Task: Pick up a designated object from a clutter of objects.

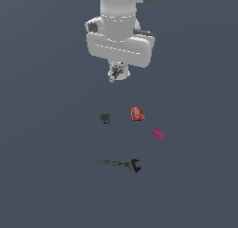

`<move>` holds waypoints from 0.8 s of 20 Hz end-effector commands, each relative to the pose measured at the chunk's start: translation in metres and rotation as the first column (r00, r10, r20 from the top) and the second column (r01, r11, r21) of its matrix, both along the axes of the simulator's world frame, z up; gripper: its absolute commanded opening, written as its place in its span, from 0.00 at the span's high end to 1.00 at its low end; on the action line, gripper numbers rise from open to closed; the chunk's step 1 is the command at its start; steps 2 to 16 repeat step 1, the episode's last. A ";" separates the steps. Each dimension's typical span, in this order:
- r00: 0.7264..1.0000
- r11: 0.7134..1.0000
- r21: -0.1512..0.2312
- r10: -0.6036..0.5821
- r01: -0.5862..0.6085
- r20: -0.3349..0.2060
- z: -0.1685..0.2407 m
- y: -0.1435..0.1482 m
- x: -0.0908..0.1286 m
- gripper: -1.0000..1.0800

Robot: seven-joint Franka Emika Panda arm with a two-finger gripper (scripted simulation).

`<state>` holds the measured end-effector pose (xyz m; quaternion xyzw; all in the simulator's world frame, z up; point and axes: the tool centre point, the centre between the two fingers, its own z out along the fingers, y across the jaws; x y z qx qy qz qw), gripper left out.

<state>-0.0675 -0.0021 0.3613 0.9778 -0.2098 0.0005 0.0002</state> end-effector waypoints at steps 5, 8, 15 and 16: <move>1.000 1.000 0.000 0.000 0.000 -0.001 0.002 0.000 0.000 1.00; 1.000 1.000 0.000 0.000 0.000 -0.001 0.002 0.000 0.000 1.00; 1.000 1.000 0.000 0.000 0.000 -0.001 0.002 0.000 0.000 1.00; 1.000 1.000 0.000 0.000 0.000 -0.001 0.002 0.000 0.000 1.00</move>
